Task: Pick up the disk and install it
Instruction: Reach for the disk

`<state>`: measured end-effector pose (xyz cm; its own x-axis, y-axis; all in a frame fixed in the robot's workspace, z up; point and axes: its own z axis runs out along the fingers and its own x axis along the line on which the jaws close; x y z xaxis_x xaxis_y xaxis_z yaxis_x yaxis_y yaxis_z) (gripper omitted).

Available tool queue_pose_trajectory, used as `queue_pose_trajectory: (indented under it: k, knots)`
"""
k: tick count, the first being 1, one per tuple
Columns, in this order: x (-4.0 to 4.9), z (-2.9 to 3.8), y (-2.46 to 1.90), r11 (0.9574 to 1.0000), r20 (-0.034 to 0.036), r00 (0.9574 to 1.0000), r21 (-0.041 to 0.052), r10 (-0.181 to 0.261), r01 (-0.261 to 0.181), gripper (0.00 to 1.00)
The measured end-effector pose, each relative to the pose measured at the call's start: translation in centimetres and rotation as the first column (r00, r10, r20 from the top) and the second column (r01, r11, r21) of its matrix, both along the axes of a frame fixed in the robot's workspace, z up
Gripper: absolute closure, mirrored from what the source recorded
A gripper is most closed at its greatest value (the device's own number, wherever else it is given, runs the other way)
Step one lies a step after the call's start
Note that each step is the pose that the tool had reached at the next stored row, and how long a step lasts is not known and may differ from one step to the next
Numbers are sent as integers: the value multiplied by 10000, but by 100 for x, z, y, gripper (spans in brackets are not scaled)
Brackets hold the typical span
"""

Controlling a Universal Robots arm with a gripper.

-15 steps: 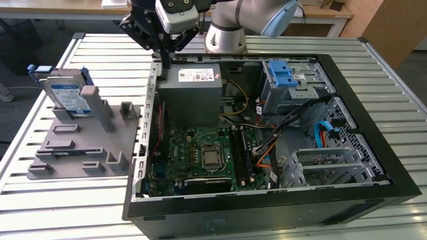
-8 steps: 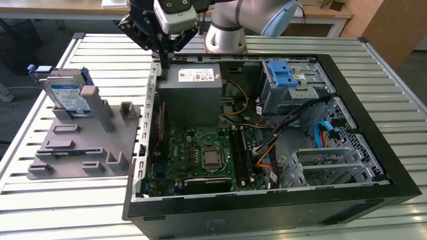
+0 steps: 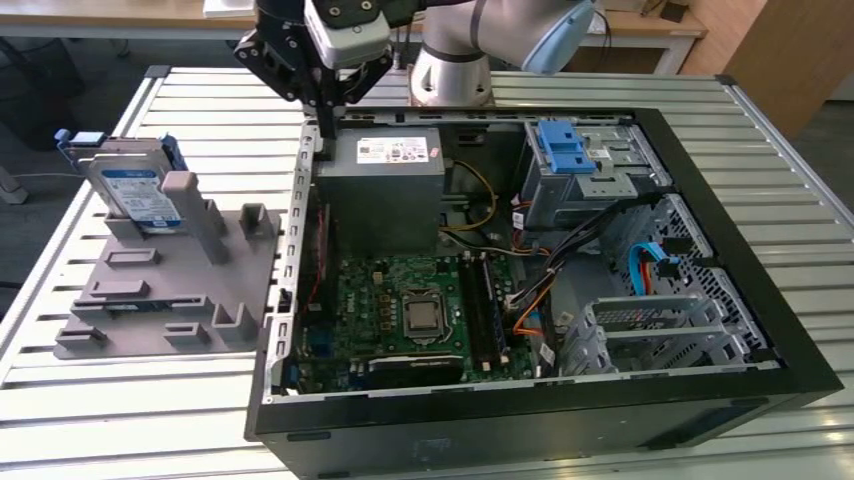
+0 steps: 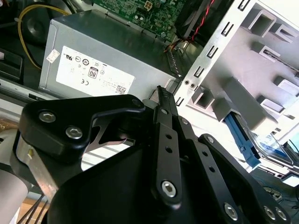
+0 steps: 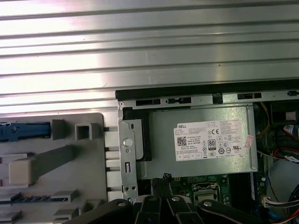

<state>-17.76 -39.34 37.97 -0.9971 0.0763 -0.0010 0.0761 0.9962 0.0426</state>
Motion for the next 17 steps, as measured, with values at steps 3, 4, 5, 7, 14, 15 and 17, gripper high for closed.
queue_pose_trajectory:
  k: [3, 4, 5, 7, 14, 15, 17]
  knots:
    - [-5, -3, 0, 10000, -16, 10000, 0, 1, -1, 89]
    - [-6, -4, 0, 10000, -18, 10000, 0, 0, 0, 89]
    - [-7, -5, 0, 10000, -24, 10000, 0, 1, -1, 89]
    - [-10, -7, 0, 10000, -33, 10000, -1, 1, -1, 89]
    - [-35, -25, 0, 10000, -92, 10000, 0, 0, 0, 89]
    - [-37, -26, 0, 10000, -95, 10000, 0, 0, 0, 89]
    - [-42, -28, 0, 10000, -102, 9999, 0, 0, 0, 89]
